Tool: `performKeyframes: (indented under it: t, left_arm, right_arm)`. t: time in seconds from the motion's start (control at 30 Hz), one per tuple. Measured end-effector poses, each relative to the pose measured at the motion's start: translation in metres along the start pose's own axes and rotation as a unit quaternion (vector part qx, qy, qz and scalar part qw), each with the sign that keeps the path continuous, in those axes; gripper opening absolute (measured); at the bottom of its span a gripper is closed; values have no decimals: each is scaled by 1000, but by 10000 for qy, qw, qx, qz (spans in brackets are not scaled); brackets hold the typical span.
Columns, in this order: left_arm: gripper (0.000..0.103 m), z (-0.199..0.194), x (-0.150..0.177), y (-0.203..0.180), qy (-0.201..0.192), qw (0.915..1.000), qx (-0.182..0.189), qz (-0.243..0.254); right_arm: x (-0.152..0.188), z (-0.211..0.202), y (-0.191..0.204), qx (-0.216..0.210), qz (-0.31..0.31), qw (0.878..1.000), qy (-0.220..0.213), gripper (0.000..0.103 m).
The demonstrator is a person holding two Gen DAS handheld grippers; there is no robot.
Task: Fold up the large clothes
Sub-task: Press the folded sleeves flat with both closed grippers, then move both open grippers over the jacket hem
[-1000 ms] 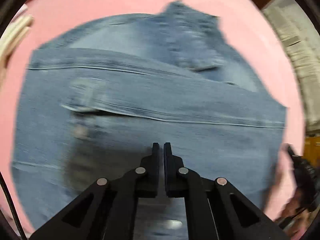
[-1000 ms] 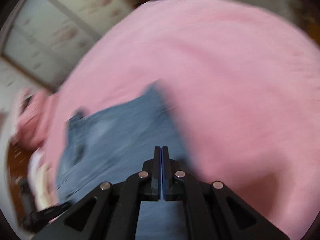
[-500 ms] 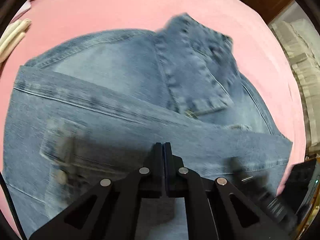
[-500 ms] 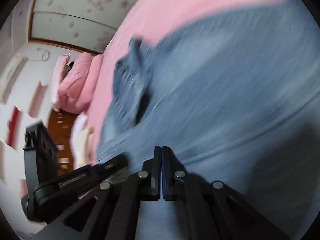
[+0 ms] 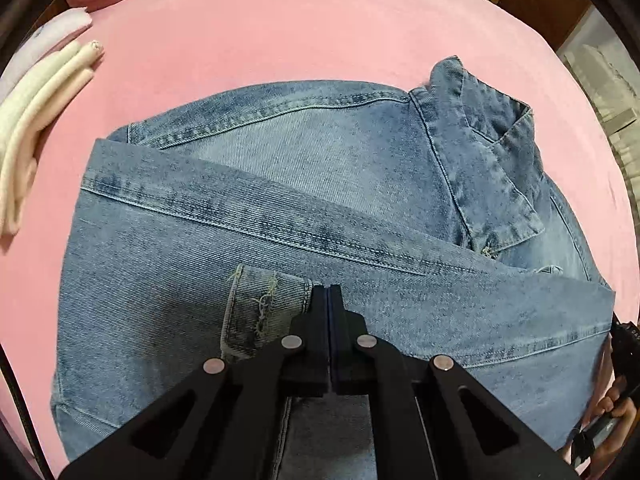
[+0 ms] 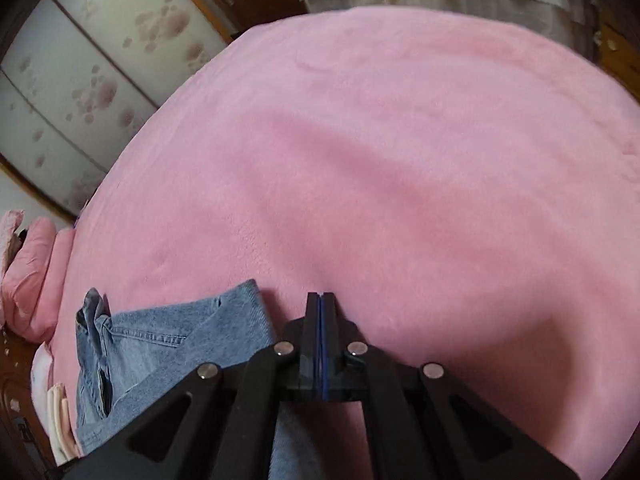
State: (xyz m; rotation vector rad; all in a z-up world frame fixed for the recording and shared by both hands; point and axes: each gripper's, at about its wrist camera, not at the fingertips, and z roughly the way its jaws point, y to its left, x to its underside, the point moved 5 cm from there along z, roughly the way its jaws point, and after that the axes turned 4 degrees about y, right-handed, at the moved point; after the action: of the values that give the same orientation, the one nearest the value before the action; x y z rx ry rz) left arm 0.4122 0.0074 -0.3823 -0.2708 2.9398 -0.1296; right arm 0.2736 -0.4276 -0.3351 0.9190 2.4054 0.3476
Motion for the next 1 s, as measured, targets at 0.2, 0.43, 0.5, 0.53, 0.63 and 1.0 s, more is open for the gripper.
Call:
performKeyframes:
  t: [0.2,0.43,0.5,0.53,0.63,1.0]
  left_arm:
    - [5,-46,5,-15,-354,9990,-100,243]
    - [59,-120,44,12,-289,9985,-8,455]
    - [75,-145,62,22,-234,9982,64,546]
    - [79,-154,68,25,-194,9980,133,590]
    - [80,-183,94,32,-170,9966,111,794]
    - [85,-271,181,48,-187,9906,-275,1328]
  right_arm:
    - [22,-29,18,-61,244,9995,176,3]
    - [91,-78,63,-66,-363,9943,1001,7]
    - [108,-100,72,-81,-650,9919,1089,16]
    - [119,-114,82,-93,-839,9904,1095,28]
    - [145,-148,102,-157,-1242,9867,1039,61]
    - [226,-251,149,182,-2719,9565,1045,64]
